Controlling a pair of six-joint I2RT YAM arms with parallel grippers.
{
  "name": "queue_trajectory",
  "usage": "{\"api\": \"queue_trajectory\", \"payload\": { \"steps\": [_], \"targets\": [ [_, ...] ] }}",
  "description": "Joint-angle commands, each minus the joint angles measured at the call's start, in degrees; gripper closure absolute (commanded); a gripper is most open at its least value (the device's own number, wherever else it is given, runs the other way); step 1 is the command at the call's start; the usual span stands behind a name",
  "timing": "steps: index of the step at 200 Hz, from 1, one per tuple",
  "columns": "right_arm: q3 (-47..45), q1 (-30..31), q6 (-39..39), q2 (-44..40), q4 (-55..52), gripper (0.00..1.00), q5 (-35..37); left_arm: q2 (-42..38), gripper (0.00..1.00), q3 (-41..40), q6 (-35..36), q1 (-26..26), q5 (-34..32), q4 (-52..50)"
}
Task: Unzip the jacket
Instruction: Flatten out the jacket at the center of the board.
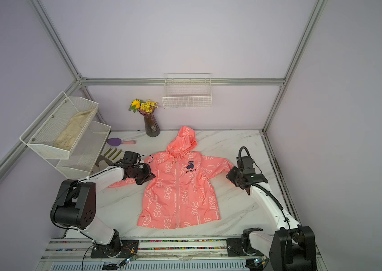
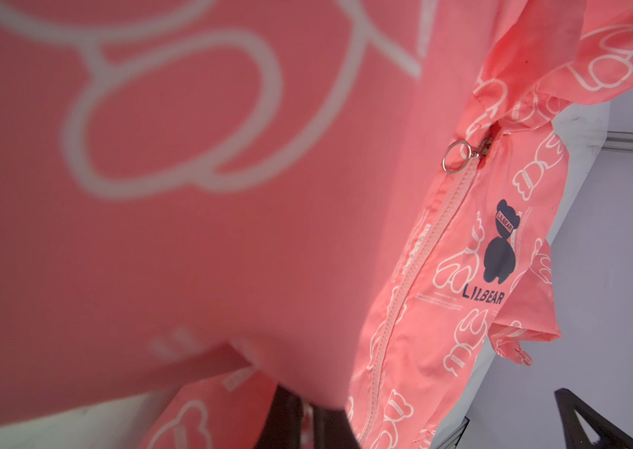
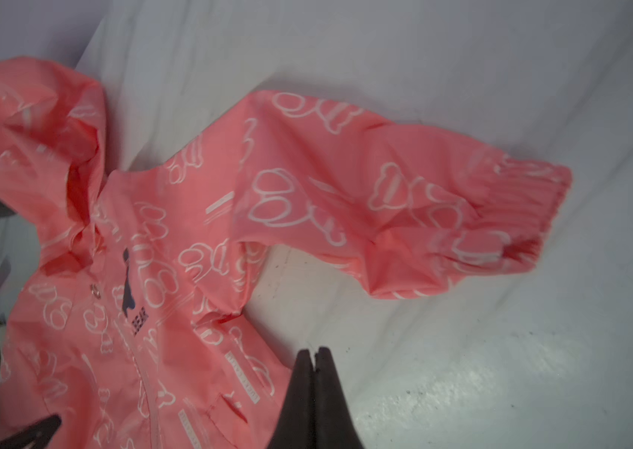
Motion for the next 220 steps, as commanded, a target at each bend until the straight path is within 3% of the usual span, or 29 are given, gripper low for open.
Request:
{"api": "queue_trajectory", "payload": {
  "steps": [1, 31, 61, 119, 166, 220],
  "targets": [
    [-6.45, -7.13, 14.02, -2.14, 10.11, 1.00, -2.16, -2.44, 1.00, 0.04, -0.74, -0.61, 0.30, 0.17],
    [-8.72, -13.84, 10.58, 2.49, 15.67, 1.00, -6.36, -2.11, 1.00, -0.06, -1.34, -0.98, 0.60, 0.17],
    [-6.75, -15.88, 9.45, 5.71, 16.34, 1.00, -10.41, -2.17, 1.00, -0.53, -1.82, -1.24, 0.38, 0.26],
    [7.59, -15.05, 0.95, -3.62, 0.48, 1.00, -6.38, -2.97, 1.00, -1.53, -2.00, -1.92, 0.21, 1.62],
    [7.30, -12.11, 6.91, 7.83, 9.92, 1.00, -15.16, -3.13, 1.00, -1.99, -1.40, -2.12, 0.30, 1.64],
    [2.29, -12.23, 10.94, 22.30, 19.81, 1.00, -14.61, -3.32, 1.00, -2.17, -1.20, -2.21, -0.06, 1.67]
  ]
}}
